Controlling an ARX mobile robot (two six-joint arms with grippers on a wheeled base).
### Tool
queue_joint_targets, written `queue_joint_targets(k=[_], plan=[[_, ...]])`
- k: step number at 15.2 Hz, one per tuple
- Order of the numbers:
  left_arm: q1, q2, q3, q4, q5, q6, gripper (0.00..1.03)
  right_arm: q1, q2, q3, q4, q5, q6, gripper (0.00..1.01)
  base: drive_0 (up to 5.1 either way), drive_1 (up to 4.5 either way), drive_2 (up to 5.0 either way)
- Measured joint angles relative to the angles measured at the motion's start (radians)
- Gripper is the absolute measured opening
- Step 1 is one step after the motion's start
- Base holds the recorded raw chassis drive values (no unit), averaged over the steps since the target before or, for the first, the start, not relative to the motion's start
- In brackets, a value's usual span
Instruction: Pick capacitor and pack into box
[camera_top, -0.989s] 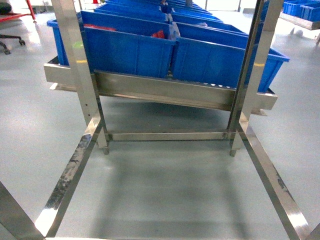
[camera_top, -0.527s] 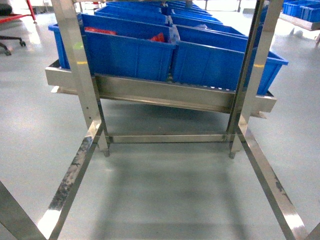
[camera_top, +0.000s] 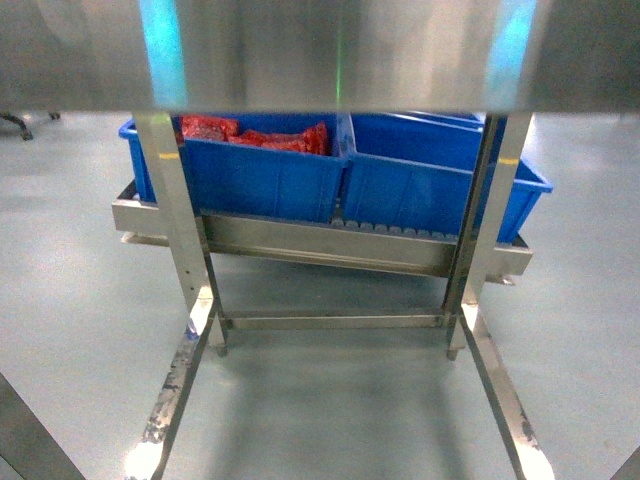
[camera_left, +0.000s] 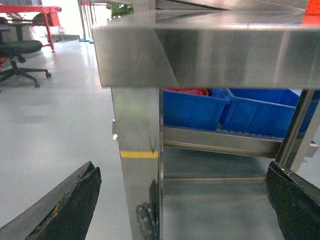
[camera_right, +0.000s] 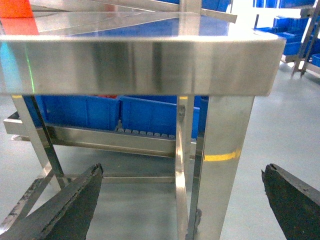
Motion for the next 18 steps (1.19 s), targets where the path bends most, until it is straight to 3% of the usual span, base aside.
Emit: queue_joint_targets(k=[18], plan=[[0.000, 0.000, 0.000, 0.003, -0.001, 0.000, 0.98, 0.000, 0.000, 0.000, 0.003, 0.001, 0.000, 0.98, 0.0, 0.00, 0.0]])
